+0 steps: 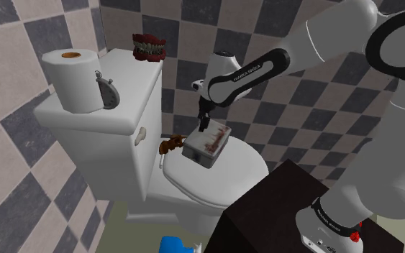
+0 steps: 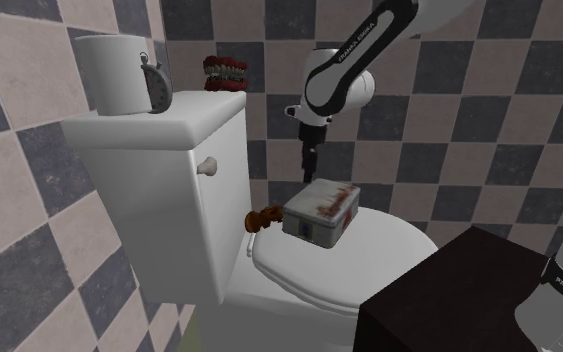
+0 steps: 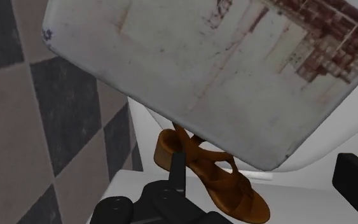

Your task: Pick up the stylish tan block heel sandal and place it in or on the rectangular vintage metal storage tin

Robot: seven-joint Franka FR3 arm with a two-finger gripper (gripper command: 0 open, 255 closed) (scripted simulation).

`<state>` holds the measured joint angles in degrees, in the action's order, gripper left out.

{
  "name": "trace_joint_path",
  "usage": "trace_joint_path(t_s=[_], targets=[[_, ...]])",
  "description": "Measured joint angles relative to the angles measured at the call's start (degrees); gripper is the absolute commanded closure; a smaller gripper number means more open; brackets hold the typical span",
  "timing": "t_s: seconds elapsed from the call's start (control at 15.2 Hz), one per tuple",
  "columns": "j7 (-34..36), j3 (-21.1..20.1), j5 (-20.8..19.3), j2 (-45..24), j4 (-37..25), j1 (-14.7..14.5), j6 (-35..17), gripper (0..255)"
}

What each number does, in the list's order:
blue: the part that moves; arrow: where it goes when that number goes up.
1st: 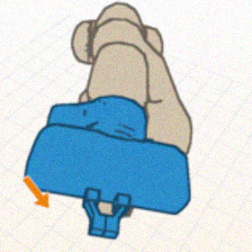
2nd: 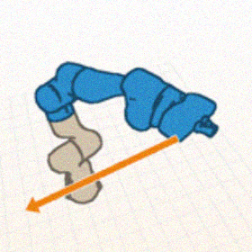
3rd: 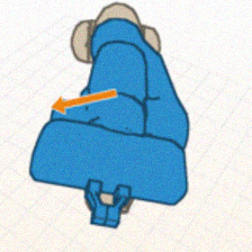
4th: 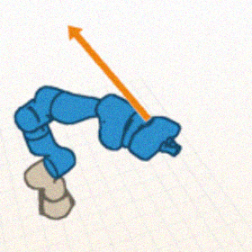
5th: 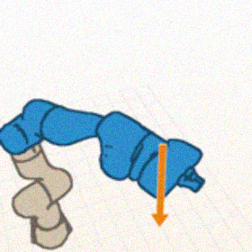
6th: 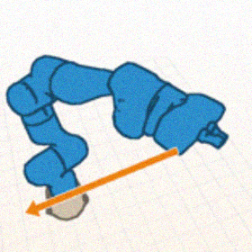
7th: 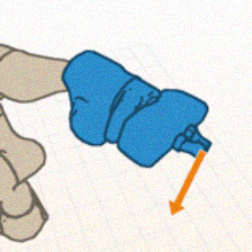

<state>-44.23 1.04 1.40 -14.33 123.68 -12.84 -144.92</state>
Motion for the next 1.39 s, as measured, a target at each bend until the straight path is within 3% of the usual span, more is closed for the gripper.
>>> trace_joint_path(t_s=[0.79,1.39], targets=[[-8.8,-3.4,-4.6,-23.8,-19.9,-3.0,-6.1,0],[-9.2,-3.3,-5.3,-30.7,-24.4,-3.7,-8.7,0]])
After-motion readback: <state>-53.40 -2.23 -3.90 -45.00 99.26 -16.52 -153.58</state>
